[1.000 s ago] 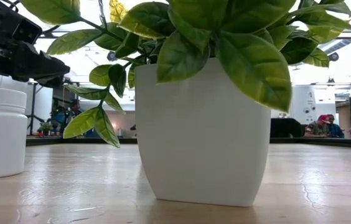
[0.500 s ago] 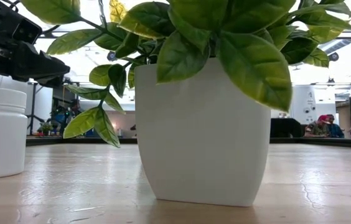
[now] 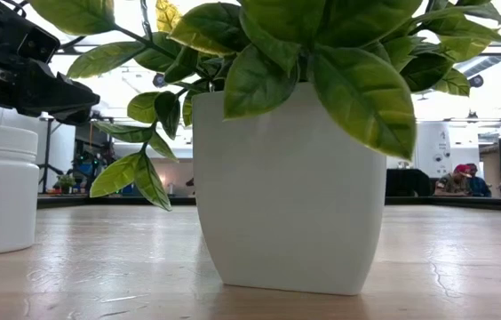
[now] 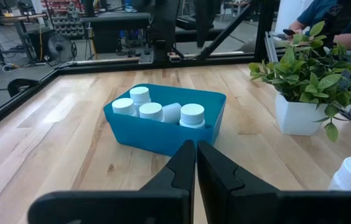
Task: Pick and place pill bottles into a basket
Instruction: Put the white pill bottle into the blue bin
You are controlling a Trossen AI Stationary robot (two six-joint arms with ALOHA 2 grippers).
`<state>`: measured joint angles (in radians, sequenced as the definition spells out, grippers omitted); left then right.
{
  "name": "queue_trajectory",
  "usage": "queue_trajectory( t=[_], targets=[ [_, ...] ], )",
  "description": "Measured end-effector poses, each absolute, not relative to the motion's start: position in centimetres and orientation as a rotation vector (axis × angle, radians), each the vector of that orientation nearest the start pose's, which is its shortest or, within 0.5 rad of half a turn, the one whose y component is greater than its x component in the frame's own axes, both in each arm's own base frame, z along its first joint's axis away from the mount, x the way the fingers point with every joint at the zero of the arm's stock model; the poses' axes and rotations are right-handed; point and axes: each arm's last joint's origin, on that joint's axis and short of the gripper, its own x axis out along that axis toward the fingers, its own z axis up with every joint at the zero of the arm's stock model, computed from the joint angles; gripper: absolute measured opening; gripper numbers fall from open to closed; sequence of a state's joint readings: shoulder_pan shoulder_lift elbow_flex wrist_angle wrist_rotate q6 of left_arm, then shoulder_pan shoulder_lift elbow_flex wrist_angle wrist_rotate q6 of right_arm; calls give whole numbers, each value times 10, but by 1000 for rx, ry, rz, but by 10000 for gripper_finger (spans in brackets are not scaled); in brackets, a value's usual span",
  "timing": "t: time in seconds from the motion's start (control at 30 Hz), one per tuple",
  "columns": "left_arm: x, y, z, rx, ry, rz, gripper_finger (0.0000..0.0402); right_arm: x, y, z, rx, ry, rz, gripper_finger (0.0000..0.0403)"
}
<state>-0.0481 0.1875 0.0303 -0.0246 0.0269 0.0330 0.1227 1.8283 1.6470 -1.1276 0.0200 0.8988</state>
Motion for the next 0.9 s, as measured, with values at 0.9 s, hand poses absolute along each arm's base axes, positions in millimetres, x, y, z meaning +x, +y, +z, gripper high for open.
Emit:
queue_trajectory(
  t=[0.9],
  targets=[
    [107, -6, 156, 35, 182, -78, 0, 382, 23, 236, 630, 1366, -501, 272]
  ],
)
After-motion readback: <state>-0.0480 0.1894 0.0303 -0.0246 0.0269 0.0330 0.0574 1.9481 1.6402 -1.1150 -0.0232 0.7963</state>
